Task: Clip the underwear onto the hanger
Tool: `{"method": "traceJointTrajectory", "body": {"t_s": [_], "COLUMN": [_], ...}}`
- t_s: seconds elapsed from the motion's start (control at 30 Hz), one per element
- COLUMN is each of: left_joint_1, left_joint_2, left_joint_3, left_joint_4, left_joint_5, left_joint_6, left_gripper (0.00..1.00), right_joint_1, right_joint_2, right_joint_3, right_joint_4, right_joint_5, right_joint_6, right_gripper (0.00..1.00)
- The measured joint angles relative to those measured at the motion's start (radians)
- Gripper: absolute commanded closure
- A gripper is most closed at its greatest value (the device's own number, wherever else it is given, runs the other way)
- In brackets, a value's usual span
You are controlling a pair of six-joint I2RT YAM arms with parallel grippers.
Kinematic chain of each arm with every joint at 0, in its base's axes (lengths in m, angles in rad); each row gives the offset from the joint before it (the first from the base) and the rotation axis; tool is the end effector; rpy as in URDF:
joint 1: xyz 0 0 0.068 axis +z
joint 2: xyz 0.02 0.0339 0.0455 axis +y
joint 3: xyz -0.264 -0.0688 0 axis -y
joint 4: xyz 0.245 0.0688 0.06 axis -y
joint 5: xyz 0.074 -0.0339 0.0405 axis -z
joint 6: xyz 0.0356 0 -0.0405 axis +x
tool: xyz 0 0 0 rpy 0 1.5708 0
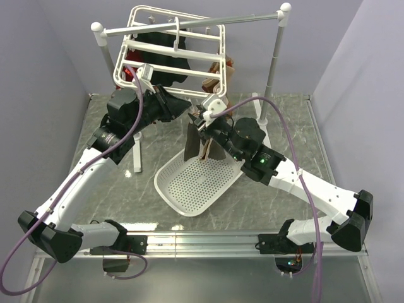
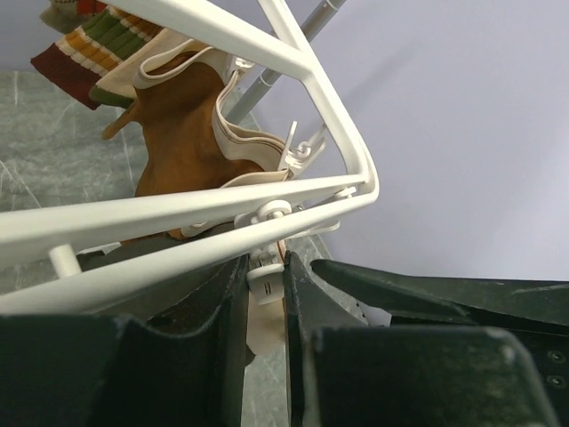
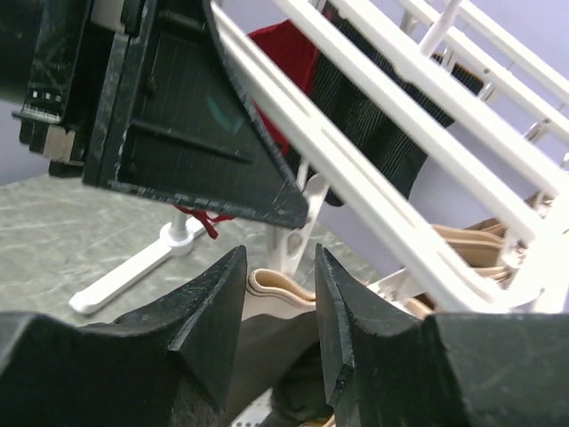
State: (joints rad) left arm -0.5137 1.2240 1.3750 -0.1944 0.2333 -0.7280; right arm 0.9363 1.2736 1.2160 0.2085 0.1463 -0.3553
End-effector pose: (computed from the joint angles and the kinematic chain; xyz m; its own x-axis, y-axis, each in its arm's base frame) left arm 0.2328 -0.1408 0.4532 -0.4802 -0.4724 -0.7391 0.4819 0.5620 -0.6722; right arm 0.1813 0.2375 0.4281 0.3310 -0.1309 -0.9345 -0.6359 0.7008 -0.3234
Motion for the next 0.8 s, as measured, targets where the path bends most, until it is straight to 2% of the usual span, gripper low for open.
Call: {"method": "traceJointTrajectory", "body": {"t_s": [0.67,0.77,0.8], "left_joint_1": [0.001,0.001,0.001], "left_joint_2": [0.004,0.004,0.004], "left_joint_3": [0.000,0.000,0.000], "left_joint_4": [-0.014,-0.014,-0.014], "left_joint_5": [-0.010,-0.010,-0.010], "left_joint_6": [-0.026,-0.034,-0.038], "left_gripper": [1.00,1.00,1.00], "right_joint_1": [0.004,0.005,0.005], "right_joint_2": [0.071,0.099,0.108], "right_joint_3": [0.008,0.027,0.032], "right_joint_4": [0.031,0.035,0.039], "right_joint_5": [0.044,0.058,0.066], "right_joint_6": [-0.055,-0.057,-0.059], "right_gripper": [0.55,0.57,0.60]}}
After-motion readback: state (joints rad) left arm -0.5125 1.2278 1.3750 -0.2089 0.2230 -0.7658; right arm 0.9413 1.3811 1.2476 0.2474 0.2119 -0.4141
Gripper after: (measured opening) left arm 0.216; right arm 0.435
